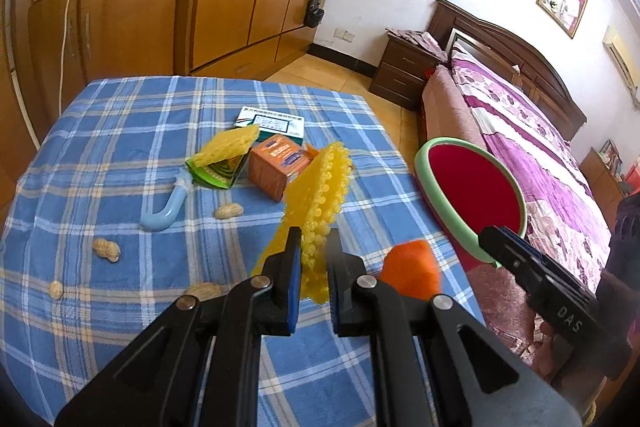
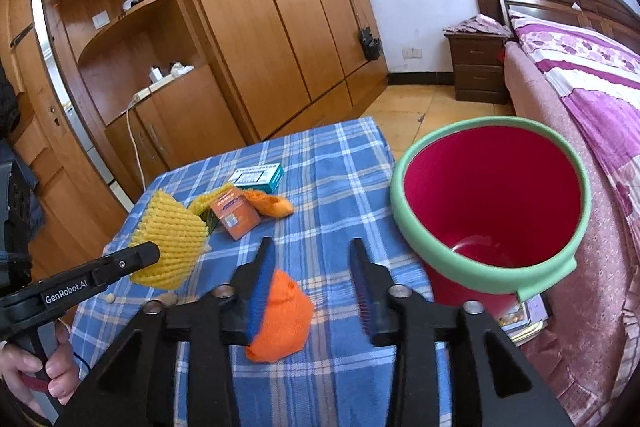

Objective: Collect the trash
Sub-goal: 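Carry the yellow net and orange mesh with both tools over the red bucket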

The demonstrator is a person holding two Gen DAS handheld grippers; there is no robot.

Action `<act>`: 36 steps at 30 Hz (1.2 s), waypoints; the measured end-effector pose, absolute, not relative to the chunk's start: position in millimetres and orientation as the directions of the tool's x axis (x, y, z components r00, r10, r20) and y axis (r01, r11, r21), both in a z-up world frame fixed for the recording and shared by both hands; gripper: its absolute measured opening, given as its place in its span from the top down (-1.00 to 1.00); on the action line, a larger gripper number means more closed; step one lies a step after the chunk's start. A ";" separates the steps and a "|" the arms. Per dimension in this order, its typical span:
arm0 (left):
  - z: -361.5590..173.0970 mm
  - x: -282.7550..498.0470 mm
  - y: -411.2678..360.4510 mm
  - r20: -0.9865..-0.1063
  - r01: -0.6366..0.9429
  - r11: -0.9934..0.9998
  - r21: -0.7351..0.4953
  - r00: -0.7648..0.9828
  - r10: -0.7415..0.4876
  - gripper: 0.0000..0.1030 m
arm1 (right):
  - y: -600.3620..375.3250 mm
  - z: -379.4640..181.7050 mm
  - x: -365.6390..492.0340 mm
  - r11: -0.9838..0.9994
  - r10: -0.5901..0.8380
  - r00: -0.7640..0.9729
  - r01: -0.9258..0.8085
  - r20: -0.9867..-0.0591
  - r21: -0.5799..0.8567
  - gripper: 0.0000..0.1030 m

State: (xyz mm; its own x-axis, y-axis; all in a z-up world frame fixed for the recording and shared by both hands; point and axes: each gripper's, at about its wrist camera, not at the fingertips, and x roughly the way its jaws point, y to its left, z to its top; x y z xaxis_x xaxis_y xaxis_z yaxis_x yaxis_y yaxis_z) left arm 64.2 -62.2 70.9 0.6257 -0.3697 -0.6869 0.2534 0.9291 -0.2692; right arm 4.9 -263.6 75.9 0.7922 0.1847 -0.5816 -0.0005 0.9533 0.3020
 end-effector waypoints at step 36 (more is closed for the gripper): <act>51.6 65.7 -36.9 -0.703 0.195 0.936 -0.293 0.619 -0.349 0.80 | -194.3 12.3 40.7 0.943 0.321 0.624 -0.137 -0.712 0.304 0.88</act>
